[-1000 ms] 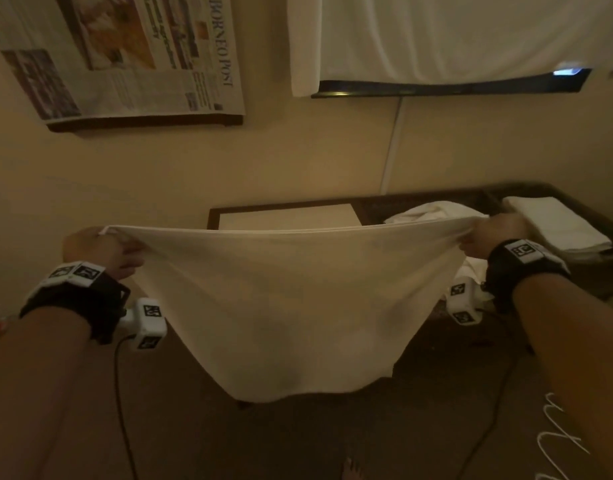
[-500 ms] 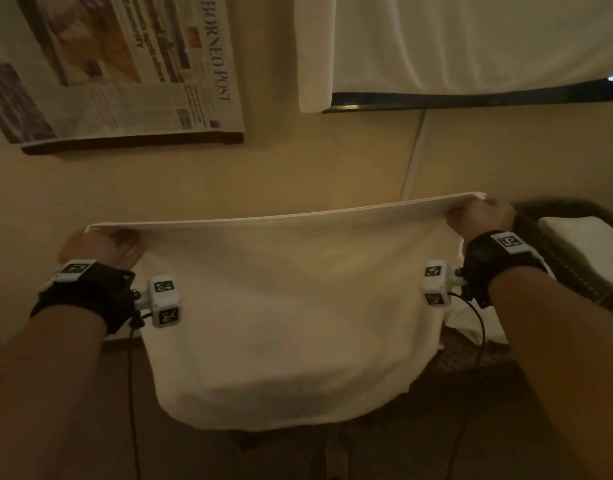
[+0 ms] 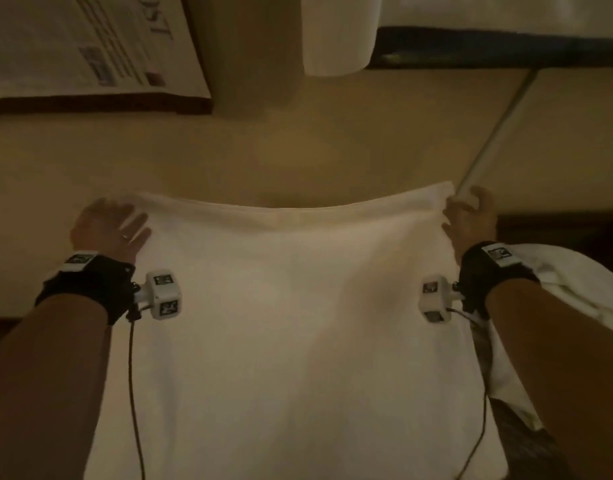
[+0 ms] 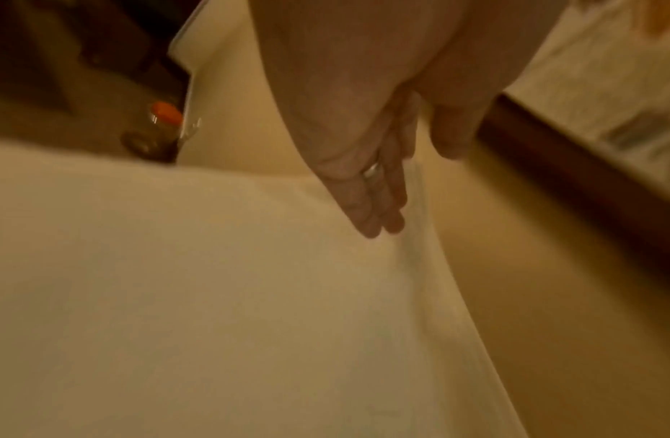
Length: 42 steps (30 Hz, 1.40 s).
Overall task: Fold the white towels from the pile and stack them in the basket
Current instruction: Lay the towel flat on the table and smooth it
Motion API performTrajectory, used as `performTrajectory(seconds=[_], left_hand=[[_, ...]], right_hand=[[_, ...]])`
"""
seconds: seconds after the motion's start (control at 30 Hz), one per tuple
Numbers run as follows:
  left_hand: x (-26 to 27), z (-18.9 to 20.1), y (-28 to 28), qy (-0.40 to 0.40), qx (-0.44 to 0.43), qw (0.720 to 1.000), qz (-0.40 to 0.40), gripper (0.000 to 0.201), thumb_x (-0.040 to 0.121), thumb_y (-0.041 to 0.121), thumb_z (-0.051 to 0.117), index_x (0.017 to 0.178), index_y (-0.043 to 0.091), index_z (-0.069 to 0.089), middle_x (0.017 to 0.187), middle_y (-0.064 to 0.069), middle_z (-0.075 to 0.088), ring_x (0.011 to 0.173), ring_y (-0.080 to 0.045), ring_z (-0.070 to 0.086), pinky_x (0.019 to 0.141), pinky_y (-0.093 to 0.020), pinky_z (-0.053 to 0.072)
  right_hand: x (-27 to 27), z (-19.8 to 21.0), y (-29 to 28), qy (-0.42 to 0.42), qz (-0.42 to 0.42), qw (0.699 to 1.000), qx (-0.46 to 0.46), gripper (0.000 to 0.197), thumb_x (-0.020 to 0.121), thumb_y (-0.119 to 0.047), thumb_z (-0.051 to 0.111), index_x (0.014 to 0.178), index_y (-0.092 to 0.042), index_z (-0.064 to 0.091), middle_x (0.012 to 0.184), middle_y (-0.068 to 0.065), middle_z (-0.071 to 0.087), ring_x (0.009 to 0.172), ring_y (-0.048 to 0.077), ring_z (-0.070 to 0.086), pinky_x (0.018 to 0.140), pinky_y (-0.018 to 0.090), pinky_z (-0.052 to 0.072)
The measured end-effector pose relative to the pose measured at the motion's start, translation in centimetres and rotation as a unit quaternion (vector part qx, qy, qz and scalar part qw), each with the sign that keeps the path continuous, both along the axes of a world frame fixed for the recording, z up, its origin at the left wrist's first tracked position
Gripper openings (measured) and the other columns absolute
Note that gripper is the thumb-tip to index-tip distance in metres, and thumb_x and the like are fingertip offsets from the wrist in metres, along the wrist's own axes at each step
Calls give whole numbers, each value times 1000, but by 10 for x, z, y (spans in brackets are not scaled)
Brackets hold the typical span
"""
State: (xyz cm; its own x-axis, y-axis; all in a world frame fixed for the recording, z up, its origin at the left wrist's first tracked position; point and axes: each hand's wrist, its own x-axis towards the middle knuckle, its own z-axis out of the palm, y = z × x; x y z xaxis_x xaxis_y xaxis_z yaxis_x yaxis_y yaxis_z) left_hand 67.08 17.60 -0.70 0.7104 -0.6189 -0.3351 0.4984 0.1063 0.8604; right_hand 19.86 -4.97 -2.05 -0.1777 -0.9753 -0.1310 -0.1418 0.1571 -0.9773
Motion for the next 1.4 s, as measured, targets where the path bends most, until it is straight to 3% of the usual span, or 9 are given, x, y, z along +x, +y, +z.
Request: performTrajectory(seconds=[0.07, 0.1, 0.2, 0.27, 0.4, 0.7, 0.83, 1.03, 1.4], left_hand=[[-17, -39, -3, -80, 128, 986, -76, 23, 95, 33, 53, 117, 25, 55, 119, -3, 60, 100, -27, 60, 84, -38, 44], [-21, -69, -2, -186, 244, 942, -135, 29, 100, 28, 51, 128, 23, 51, 130, -9, 55, 106, -32, 57, 87, -42, 43], [-46, -144, 22, -400, 481, 682, -378, 73, 93, 46, 61, 154, 26, 26, 162, -7, 17, 145, -34, 24, 117, -45, 24], [-51, -168, 32, -429, 523, 609, -414, 81, 91, 59, 54, 155, 38, 9, 165, 1, -7, 151, -30, 3, 121, -47, 16], [-43, -166, 16, -439, 520, 601, -420, 82, 90, 64, 50, 154, 43, 4, 163, 8, -15, 151, -27, -6, 122, -50, 11], [6, -164, -69, -466, 508, 585, -427, 84, 90, 58, 56, 156, 37, 7, 165, 5, -9, 151, -27, -1, 121, -49, 11], [19, -162, -81, -496, 477, 599, -409, 81, 90, 44, 64, 156, 30, 19, 165, 5, 2, 151, -23, 11, 122, -39, 14], [-21, -181, -16, -527, 447, 623, -366, 70, 98, 45, 50, 156, 23, 19, 165, -1, 3, 151, -24, 9, 122, -41, 13], [-103, -173, 153, -544, 494, 527, -427, 81, 86, 79, 27, 150, 50, -13, 162, -5, -21, 150, -33, -7, 120, -54, 11]], right_hand=[[4, -39, 9, 235, 116, 965, 22, 54, 97, -30, 56, 145, -15, 37, 140, 12, 49, 124, 32, 50, 101, 33, 38], [4, -65, 16, 324, 187, 926, 46, 57, 98, -33, 54, 149, -16, 33, 146, 11, 45, 129, 31, 46, 103, 32, 35], [3, -129, 46, 472, 366, 792, 122, 67, 98, -45, 48, 155, -25, 17, 160, 11, 20, 144, 31, 25, 114, 38, 23], [-3, -160, 48, 544, 407, 723, 125, 71, 96, -59, 35, 155, -33, 5, 163, 10, -3, 149, 33, 2, 119, 48, 16], [1, -177, 23, 591, 432, 673, 99, 90, 77, -86, 1, 153, -38, 11, 162, 9, -9, 148, 38, -6, 116, 58, 20], [43, -161, -63, 548, 410, 718, 124, 78, 94, -58, 46, 155, -33, 5, 162, 7, -15, 149, 33, -8, 119, 49, 9], [50, -160, -79, 539, 406, 729, 115, 81, 91, -65, 45, 155, -31, 8, 162, 9, -13, 149, 33, -8, 119, 52, 9], [16, -162, 4, 587, 405, 700, 45, 79, 94, -61, 39, 155, -24, 6, 163, 10, -6, 149, 32, -1, 117, 54, 18], [-75, -163, 175, 601, 411, 678, 99, 97, 73, -88, 9, 155, -35, 5, 163, 6, -11, 149, 34, -7, 119, 55, 12]])
